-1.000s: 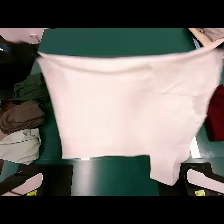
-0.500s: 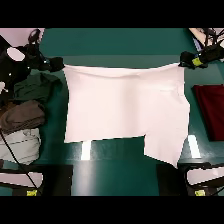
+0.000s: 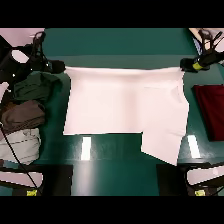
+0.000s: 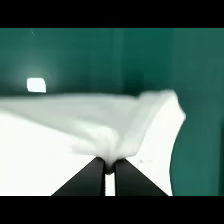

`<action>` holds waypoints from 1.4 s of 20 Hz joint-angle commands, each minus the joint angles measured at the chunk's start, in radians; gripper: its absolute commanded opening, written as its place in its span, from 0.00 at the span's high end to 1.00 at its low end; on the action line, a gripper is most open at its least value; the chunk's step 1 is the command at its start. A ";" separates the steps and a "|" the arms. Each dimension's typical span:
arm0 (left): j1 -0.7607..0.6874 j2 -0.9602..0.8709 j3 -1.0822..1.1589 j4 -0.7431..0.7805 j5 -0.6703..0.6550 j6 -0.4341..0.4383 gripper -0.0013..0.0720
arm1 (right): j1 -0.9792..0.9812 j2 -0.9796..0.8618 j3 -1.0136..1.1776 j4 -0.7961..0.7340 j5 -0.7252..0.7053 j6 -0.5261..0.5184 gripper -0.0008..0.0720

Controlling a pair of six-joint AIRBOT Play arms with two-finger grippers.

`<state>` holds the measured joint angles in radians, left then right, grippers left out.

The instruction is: Fold the shirts.

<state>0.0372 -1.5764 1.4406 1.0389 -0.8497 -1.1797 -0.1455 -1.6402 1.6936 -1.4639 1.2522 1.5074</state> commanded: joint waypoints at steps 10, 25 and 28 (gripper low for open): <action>0.001 -0.004 -0.139 0.017 -0.147 -0.026 0.27 | -0.002 0.110 -0.360 -0.021 0.024 0.014 0.80; 0.103 0.405 -0.707 0.082 -0.381 -0.070 0.32 | -0.202 0.515 -0.686 0.391 0.163 -0.148 0.58; 0.103 0.433 -0.798 0.031 -0.337 -0.069 0.32 | -0.201 0.524 -0.695 0.400 0.164 -0.148 0.58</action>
<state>0.1383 -1.1957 0.7544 1.1084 -1.2308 -1.2503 -0.3382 -1.1427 1.0271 -1.0977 1.4181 1.3682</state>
